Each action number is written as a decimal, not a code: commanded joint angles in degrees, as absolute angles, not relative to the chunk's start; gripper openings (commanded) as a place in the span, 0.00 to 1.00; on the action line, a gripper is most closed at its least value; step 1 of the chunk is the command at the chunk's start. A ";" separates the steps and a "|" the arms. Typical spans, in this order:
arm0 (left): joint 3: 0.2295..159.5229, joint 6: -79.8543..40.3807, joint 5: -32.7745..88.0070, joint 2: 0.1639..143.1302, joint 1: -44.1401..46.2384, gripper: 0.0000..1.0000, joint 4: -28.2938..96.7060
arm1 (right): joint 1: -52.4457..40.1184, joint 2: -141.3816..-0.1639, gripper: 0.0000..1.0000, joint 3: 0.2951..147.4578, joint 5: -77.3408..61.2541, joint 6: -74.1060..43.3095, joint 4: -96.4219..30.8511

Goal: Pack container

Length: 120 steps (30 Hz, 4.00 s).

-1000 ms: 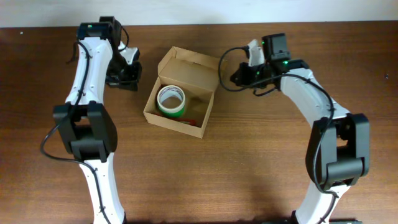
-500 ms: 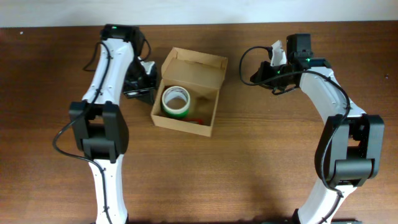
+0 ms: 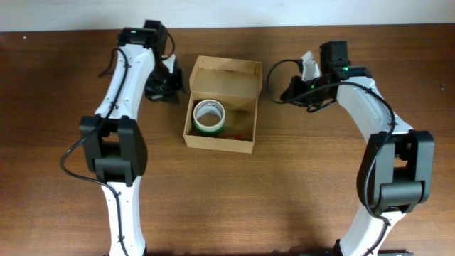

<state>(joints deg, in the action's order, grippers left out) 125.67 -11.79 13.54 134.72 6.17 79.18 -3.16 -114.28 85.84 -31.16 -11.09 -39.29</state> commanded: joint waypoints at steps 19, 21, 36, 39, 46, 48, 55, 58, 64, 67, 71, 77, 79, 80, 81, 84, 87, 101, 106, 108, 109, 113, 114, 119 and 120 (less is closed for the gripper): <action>125.56 -8.10 41.41 148.55 1.69 0.02 61.39 | -6.68 -126.10 0.04 86.19 -51.40 -20.12 -21.45; 125.56 -8.27 41.39 148.55 1.69 0.02 60.77 | -6.52 -129.32 0.04 86.19 -53.84 -27.22 -16.32; 125.56 -8.23 54.98 148.55 1.63 0.01 51.33 | -2.66 -135.06 0.04 86.19 -63.44 -36.47 -1.37; 125.56 -8.01 59.72 148.55 1.58 0.01 49.25 | -1.78 -135.04 0.04 86.21 -67.94 -36.51 1.63; 125.84 -4.82 69.93 148.55 1.58 0.01 47.22 | -2.24 -134.93 0.04 88.18 -77.10 -36.49 2.46; 125.84 -4.58 71.07 148.49 1.58 0.01 47.55 | -2.85 -134.74 0.04 88.99 -78.43 -36.51 2.46; 129.95 3.57 67.46 145.73 1.58 0.01 56.49 | -3.79 -129.75 0.04 91.64 -79.31 -36.07 3.42; 134.45 10.46 60.77 143.22 1.61 0.01 65.06 | -3.79 -126.82 0.04 92.99 -79.26 -36.07 3.44; 145.88 16.19 55.51 139.74 1.72 0.01 76.95 | -4.93 -122.52 0.04 93.84 -78.00 -36.51 2.46; 150.30 16.16 56.21 138.45 1.72 0.01 78.76 | -5.87 -121.08 0.04 93.84 -77.08 -36.53 2.13; 152.70 16.21 56.27 137.05 1.76 0.01 80.95 | -7.14 -119.20 0.04 93.84 -74.91 -35.81 0.05; 152.68 19.03 56.12 136.66 1.83 0.01 86.02 | -8.64 -117.93 0.04 93.89 -68.60 -27.62 -13.30; 152.68 19.22 55.59 136.66 1.87 0.01 86.61 | -9.67 -117.27 0.04 93.89 -64.40 -21.56 -21.76; 152.68 19.20 55.42 136.64 1.87 0.01 86.63 | -10.44 -116.73 0.04 93.89 -62.15 -18.35 -26.00; 152.68 19.18 55.44 136.62 1.87 0.01 86.72 | -11.27 -116.16 0.04 93.89 -59.94 -15.88 -29.65; 152.68 19.18 52.84 136.57 1.87 0.01 88.27 | -14.00 -113.54 0.04 93.89 -54.96 -10.41 -37.06; 152.68 19.18 49.28 136.46 1.96 0.01 91.00 | -17.52 -110.02 0.04 93.89 -46.63 -7.64 -43.66; 152.68 10.07 21.34 127.42 5.17 0.01 96.66 | -32.45 -104.29 0.04 93.76 -8.62 -7.99 -61.21; 152.66 6.76 11.77 119.70 7.90 0.02 96.66 | -33.39 -104.36 0.04 93.51 -3.99 -8.01 -61.39; 152.57 4.80 7.46 117.21 9.67 0.02 96.66 | -33.23 -104.40 0.04 92.84 -3.75 -7.99 -61.36; 152.22 3.79 5.58 116.01 10.79 0.02 96.66 | -33.23 -104.53 0.04 92.38 -3.01 -7.97 -61.34; 147.83 -1.02 -3.09 111.94 15.31 0.02 96.66 | -33.26 -105.16 0.04 89.34 -1.45 -7.97 -60.31; 146.93 -1.32 -3.90 111.50 15.92 0.02 96.66 | -33.26 -105.27 0.04 88.66 -1.48 -7.97 -59.96; 137.73 -3.14 -5.82 110.50 19.14 0.01 96.68 | -33.26 -105.49 0.04 83.31 -2.31 -7.99 -56.45; 135.57 -3.31 -5.78 110.50 19.40 0.01 96.66 | -33.26 -105.49 0.04 82.72 -2.31 -7.99 -56.05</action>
<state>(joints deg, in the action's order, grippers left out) 141.25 -0.64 -2.07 109.38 18.48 96.44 -33.17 -104.57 85.08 -3.44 -7.75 -56.60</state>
